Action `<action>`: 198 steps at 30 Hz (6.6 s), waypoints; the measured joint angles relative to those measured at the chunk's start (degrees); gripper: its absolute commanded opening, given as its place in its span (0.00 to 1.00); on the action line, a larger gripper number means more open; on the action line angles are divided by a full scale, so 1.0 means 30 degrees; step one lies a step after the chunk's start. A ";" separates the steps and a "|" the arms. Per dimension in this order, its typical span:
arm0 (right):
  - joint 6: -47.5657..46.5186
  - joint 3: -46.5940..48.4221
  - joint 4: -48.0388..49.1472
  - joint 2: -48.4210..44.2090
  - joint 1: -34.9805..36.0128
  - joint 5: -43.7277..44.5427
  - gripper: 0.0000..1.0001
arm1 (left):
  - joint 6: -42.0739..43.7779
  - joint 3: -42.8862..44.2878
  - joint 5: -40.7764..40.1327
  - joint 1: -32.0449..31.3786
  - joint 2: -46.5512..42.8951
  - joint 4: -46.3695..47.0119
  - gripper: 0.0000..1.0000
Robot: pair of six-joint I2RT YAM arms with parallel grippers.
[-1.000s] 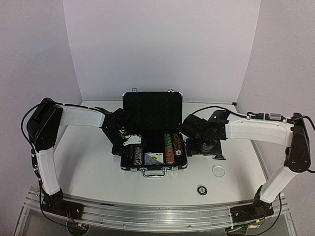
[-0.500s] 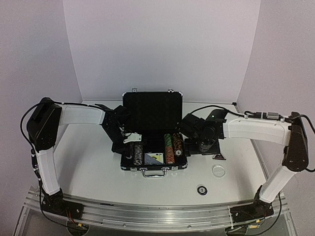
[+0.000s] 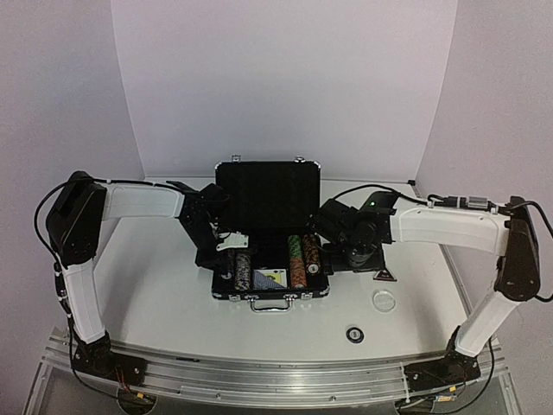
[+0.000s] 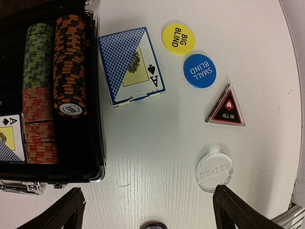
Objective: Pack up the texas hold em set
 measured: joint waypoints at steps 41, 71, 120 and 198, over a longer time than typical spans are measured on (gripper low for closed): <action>0.0315 -0.4497 -0.0029 -0.5297 -0.0007 -0.0827 0.98 | -1.4336 0.4964 0.1327 0.0087 -0.4344 0.9003 1.00; -0.1143 -0.9187 0.4716 -0.1389 0.1101 -0.8404 0.70 | -2.7578 -0.6470 -0.0862 -0.0182 -1.1014 1.0017 1.00; -0.0515 -0.9661 0.4880 -0.1683 0.2751 -0.7262 0.05 | -2.8553 -0.7213 -0.0981 -0.0354 -1.1732 0.9959 1.00; -0.9380 -0.1546 -0.0542 -0.3318 0.2925 -1.0231 0.00 | -4.1119 -0.0745 1.9060 -0.7202 0.3783 2.1260 0.39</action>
